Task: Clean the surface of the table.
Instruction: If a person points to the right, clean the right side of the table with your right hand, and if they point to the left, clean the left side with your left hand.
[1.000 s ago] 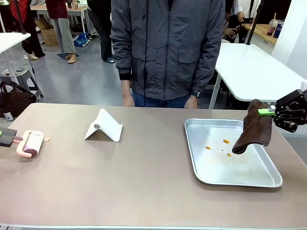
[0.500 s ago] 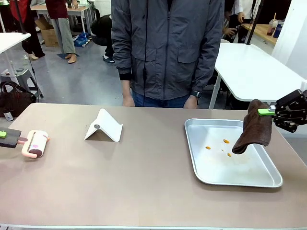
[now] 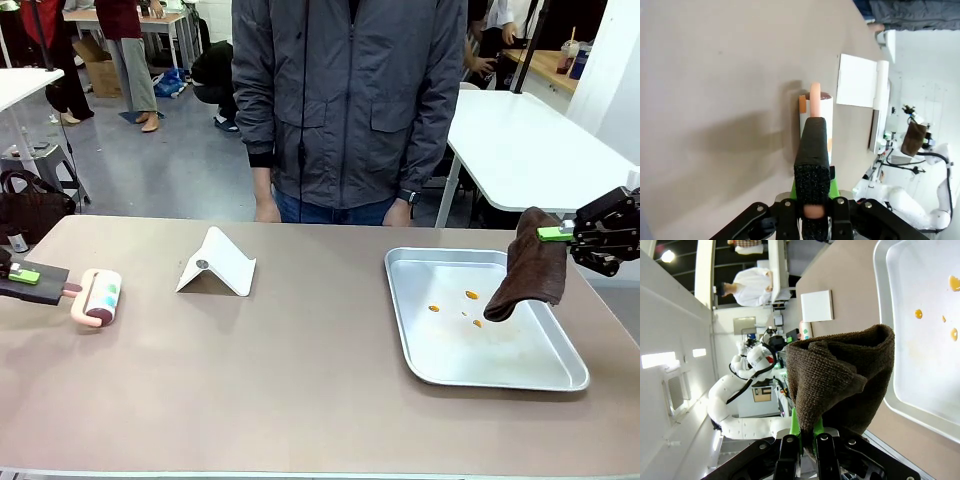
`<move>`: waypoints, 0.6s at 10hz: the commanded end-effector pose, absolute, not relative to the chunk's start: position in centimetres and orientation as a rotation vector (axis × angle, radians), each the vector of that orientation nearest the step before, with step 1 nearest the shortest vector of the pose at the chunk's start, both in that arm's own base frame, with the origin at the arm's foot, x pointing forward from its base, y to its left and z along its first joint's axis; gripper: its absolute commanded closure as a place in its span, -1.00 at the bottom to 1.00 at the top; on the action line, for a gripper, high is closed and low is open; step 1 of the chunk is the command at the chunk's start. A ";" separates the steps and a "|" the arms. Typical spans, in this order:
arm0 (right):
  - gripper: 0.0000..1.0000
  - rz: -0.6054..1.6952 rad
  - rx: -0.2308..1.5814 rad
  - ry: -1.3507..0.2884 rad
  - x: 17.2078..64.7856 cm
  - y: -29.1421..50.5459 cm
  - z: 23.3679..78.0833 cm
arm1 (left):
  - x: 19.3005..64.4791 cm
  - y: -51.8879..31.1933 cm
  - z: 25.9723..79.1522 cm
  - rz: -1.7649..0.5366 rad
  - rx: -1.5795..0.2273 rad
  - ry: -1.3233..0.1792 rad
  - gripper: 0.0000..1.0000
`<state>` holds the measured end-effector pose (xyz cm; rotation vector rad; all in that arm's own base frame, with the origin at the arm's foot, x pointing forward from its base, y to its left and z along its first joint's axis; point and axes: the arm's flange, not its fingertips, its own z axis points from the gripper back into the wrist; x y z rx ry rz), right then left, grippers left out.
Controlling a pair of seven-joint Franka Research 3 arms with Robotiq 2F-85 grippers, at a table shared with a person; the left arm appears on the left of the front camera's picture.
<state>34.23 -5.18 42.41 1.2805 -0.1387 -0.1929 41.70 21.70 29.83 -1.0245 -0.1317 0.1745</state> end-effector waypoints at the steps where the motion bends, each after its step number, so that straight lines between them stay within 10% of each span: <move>1: 1.00 -0.205 1.299 -0.133 34.1 -4.9 43.0 | 41.1 19.3 30.1 0.125 -1.027 -0.097 0.56; 6: 1.00 -0.205 1.299 -0.133 34.1 -4.9 43.0 | 36.9 19.0 39.2 0.013 -1.332 -0.197 0.56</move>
